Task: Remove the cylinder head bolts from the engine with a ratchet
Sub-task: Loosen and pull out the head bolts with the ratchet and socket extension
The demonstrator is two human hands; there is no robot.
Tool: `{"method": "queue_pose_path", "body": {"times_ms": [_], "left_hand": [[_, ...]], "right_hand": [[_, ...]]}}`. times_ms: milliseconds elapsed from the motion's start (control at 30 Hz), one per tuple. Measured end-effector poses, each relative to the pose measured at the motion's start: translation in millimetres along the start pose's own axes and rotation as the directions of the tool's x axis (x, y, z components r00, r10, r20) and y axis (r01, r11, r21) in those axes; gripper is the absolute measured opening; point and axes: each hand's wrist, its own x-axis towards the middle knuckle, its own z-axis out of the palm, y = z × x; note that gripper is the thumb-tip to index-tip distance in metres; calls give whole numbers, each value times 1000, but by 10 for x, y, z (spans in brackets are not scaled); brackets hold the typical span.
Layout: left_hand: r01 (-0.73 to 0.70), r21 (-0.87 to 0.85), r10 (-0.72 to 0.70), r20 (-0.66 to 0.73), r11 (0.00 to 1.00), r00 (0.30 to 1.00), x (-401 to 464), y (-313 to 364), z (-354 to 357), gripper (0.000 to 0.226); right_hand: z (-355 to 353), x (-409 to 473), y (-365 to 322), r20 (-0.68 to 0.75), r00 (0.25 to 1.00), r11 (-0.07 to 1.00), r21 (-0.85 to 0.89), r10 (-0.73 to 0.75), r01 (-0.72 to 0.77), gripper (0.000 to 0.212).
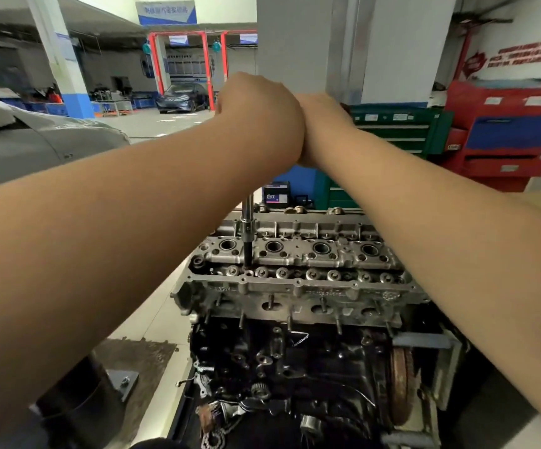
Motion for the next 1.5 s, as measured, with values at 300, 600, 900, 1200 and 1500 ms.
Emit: {"method": "queue_pose_path", "body": {"times_ms": [300,600,900,1200,1500], "left_hand": [[-87,-297,9,-254,951,967,14,-174,214,29],[-250,-305,138,-345,919,928,-148,-253,182,33],[-110,-325,5,-305,939,952,1,-258,246,17],[-447,-357,249,-481,820,841,-237,-387,271,32],[-50,-318,-51,-300,947,953,-139,-225,261,23]], "right_hand": [[-328,-387,-12,-67,996,977,-205,50,-63,21],[-245,-415,629,-25,998,971,-230,58,-62,27],[-257,-154,436,11,995,981,-169,102,-99,30],[-425,-913,289,-162,986,955,-296,-31,-19,10],[-189,-290,304,-57,987,980,-126,148,-154,32]]}}
